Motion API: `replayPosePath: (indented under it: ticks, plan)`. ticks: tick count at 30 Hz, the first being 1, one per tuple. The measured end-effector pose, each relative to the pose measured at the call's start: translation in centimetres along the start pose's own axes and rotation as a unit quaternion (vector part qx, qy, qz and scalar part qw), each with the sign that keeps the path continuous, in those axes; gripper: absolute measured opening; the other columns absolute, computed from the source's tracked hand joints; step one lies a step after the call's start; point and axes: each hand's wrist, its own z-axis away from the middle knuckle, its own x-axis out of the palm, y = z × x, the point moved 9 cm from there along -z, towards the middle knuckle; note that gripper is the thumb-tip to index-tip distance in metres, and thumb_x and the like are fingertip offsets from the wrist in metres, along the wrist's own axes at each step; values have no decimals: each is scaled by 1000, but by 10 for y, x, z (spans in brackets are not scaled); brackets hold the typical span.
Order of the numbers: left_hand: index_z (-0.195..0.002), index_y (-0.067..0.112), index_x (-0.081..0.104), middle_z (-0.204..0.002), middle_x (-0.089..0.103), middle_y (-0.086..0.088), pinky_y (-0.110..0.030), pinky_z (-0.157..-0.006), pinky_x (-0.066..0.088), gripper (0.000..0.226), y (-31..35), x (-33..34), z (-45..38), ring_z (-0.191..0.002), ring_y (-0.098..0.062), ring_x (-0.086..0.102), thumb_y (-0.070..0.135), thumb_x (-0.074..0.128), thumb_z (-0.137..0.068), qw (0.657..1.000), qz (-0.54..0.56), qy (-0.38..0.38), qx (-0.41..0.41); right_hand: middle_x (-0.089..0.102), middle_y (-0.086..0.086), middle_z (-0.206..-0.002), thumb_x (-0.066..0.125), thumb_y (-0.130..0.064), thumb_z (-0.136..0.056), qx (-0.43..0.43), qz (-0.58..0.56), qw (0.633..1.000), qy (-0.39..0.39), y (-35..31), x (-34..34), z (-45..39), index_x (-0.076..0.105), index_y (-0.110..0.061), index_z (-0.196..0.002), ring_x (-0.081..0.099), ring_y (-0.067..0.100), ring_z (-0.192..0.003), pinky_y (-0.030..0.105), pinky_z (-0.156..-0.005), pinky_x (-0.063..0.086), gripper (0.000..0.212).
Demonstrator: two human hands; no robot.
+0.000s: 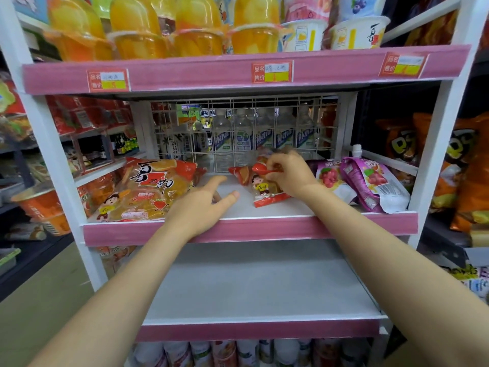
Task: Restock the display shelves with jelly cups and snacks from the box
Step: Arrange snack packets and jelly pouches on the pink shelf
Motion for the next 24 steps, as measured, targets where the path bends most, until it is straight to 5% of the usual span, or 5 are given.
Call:
replayPosePath:
  ticks: [5, 11, 15, 19, 24]
  plan:
    - [-149, 41, 27, -110, 58, 11, -40, -89, 51, 64, 0, -4, -1, -106, -19, 58, 72, 30, -93, 999, 49, 23, 4, 46, 0, -109, 78, -14, -83, 4, -122, 992, 21, -15, -9, 9, 68, -12, -88, 48, 19, -104, 24, -91, 39, 11]
    - [-150, 51, 21, -139, 58, -4, -40, -93, 41, 63, -4, -13, 3, -125, -29, 55, 74, 16, -91, 989, 135, 66, 10, 61, -1, -108, 82, -19, -79, -120, -179, 972, -87, -64, 7, 39, 71, -13, -82, 61, 14, -99, 26, -90, 50, 13]
    - [-141, 67, 23, -157, 37, 13, -48, -113, 34, 50, 3, -8, 3, -143, -19, 37, 77, 19, -92, 993, 114, 11, 32, 70, -4, -102, 72, -37, -89, -9, -158, 987, -12, -28, -34, 23, 71, -15, -100, 65, 14, -98, 31, -86, 52, 25]
    - [-141, 56, 41, -150, 43, 18, -34, -101, 35, 40, 3, -3, -1, -136, -13, 41, 57, 39, -101, 990, 140, -22, 16, 48, 12, -147, 45, -70, -91, 161, 33, 973, -163, 19, 6, 27, 32, -14, -151, 52, 33, -127, 40, -102, 45, 83]
    - [-132, 48, 50, -128, 58, 10, -34, -91, 41, 35, -6, -5, -5, -118, -18, 52, 44, 42, -98, 973, 230, 2, -24, 21, 17, -161, 50, -82, -78, 152, 2, 969, -195, -10, 31, 35, 9, -12, -157, 26, 35, -146, 45, -116, 30, 113]
